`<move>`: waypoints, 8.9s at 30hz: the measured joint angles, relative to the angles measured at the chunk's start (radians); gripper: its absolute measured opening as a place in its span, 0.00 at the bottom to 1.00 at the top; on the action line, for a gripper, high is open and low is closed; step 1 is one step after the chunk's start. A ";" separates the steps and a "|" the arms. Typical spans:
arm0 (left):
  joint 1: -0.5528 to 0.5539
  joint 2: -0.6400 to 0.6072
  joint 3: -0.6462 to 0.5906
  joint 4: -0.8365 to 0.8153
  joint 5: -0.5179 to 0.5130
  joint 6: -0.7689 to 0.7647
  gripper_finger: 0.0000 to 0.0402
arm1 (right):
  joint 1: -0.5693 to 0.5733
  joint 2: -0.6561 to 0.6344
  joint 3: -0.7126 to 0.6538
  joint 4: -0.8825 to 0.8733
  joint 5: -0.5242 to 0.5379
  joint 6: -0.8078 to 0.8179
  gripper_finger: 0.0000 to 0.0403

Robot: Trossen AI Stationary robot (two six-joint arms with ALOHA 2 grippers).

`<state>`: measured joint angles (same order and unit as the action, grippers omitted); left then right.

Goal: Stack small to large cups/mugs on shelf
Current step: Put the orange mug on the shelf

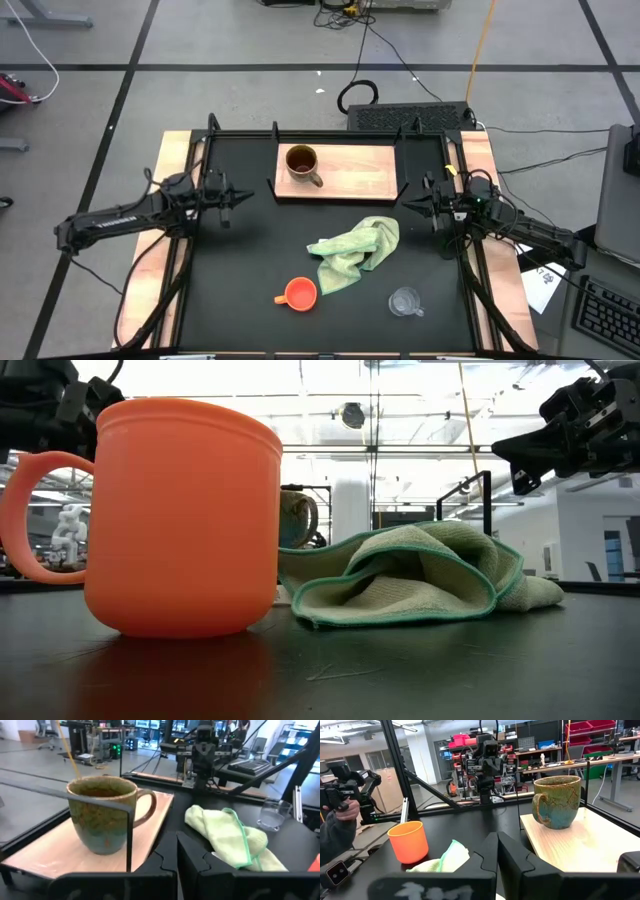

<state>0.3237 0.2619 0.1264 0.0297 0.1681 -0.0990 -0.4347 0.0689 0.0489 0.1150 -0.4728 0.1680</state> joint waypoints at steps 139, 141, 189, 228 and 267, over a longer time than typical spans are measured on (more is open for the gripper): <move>0.000 -0.007 -0.116 0.011 0.024 -0.016 0.01 | 0.600 1.477 1.060 0.104 0.110 -0.132 0.00; 0.000 -0.007 -0.116 0.011 0.024 -0.016 0.01 | 0.600 1.500 1.077 0.089 0.110 -0.139 0.00; 0.000 -0.007 -0.116 0.010 0.024 -0.033 0.01 | 0.661 1.816 1.246 0.052 0.237 -0.095 0.51; 0.000 -0.007 -0.116 0.010 0.024 -0.028 0.01 | 0.678 1.892 1.245 -0.002 0.236 0.000 0.51; 0.000 -0.007 -0.116 0.010 0.024 -0.007 0.01 | 0.665 1.910 1.320 -0.049 0.235 -0.033 0.51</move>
<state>0.3238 0.2550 0.0109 0.0395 0.1921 -0.1059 0.2306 1.9793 1.3689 0.0661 -0.2382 0.1352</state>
